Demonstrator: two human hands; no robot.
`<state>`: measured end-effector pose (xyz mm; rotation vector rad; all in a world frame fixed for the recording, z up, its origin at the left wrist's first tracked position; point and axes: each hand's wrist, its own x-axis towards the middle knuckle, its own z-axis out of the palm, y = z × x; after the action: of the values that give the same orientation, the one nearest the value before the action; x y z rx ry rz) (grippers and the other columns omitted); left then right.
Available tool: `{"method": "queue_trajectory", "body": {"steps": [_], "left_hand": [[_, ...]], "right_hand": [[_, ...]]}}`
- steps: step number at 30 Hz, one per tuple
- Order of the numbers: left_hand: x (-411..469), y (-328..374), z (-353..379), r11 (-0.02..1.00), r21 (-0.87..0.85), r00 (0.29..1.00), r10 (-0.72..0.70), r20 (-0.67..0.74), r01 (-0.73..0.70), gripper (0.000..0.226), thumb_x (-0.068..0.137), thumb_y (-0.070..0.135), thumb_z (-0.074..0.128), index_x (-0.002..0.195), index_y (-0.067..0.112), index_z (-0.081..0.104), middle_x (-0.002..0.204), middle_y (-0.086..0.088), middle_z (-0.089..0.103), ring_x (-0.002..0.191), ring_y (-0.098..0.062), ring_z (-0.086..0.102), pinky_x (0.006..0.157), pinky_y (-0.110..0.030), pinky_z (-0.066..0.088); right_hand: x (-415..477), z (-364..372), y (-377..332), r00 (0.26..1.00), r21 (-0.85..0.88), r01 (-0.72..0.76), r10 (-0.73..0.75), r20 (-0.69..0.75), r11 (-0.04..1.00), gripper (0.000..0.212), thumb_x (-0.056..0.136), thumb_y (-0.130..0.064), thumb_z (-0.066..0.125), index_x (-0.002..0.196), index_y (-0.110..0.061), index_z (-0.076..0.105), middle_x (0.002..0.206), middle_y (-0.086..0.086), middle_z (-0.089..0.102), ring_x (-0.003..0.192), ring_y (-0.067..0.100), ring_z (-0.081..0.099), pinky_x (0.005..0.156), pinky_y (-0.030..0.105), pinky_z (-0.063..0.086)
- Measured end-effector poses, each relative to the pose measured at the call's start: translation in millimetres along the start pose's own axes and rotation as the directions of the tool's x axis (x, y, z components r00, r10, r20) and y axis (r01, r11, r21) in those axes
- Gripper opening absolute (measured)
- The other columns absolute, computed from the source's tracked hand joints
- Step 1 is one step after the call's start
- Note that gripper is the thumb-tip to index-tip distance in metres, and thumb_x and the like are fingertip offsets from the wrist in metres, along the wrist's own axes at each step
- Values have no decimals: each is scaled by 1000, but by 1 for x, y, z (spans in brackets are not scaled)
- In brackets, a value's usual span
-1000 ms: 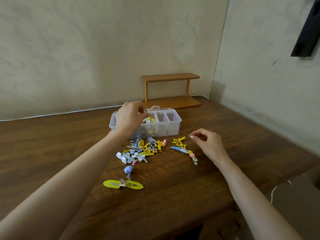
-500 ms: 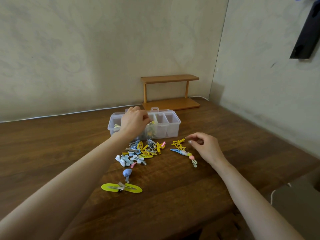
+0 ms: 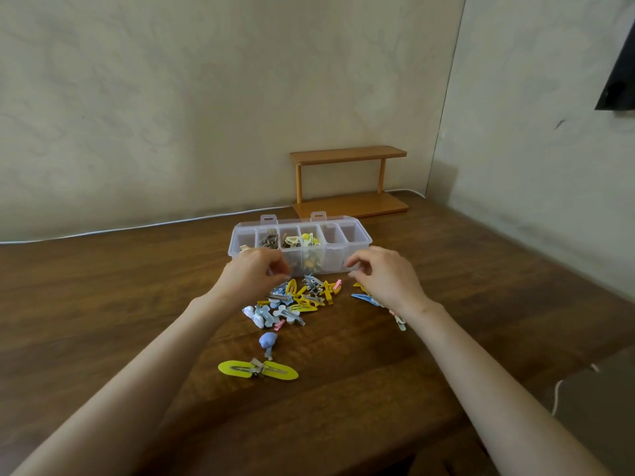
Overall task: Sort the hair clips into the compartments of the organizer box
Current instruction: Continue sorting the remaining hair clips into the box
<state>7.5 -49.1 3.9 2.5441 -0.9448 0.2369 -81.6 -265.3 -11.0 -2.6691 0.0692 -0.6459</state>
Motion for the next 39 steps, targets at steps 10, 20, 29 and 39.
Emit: {"method": "queue_trajectory", "body": {"steps": [10,20,29,39], "left_hand": [[3,-18,-3,996,90,960,-50,276,26,13,81,30,68,78,27,56,84,8,59,82,-13,59,76,-31,53],[2,-21,-4,997,77,955,-25,296,2,20,82,22,66,72,31,51,79,12,55,79,-11,57,74,-29,52],[0,-15,-6,999,44,956,-7,292,-6,13,80,14,67,87,20,58,79,10,56,79,-10,56,70,-24,49],[-4,-3,-11,984,-177,992,-6,125,28,16,76,7,71,84,16,61,72,12,59,67,3,57,52,-6,42]], "right_hand": [[-11,24,-4,968,15,228,-228,101,974,27,79,-40,71,103,-28,69,97,-5,63,94,11,46,82,25,30],[-11,24,-5,987,-38,153,-151,55,987,13,81,-30,71,89,-24,63,89,-8,62,87,8,47,88,33,43],[-12,20,-2,998,-98,42,-37,44,994,19,81,-42,69,85,-24,66,95,-7,62,88,6,42,89,30,38],[-12,12,-3,973,361,-18,100,-209,932,7,80,-10,73,79,-11,65,71,-7,60,65,2,56,61,8,43]]}}
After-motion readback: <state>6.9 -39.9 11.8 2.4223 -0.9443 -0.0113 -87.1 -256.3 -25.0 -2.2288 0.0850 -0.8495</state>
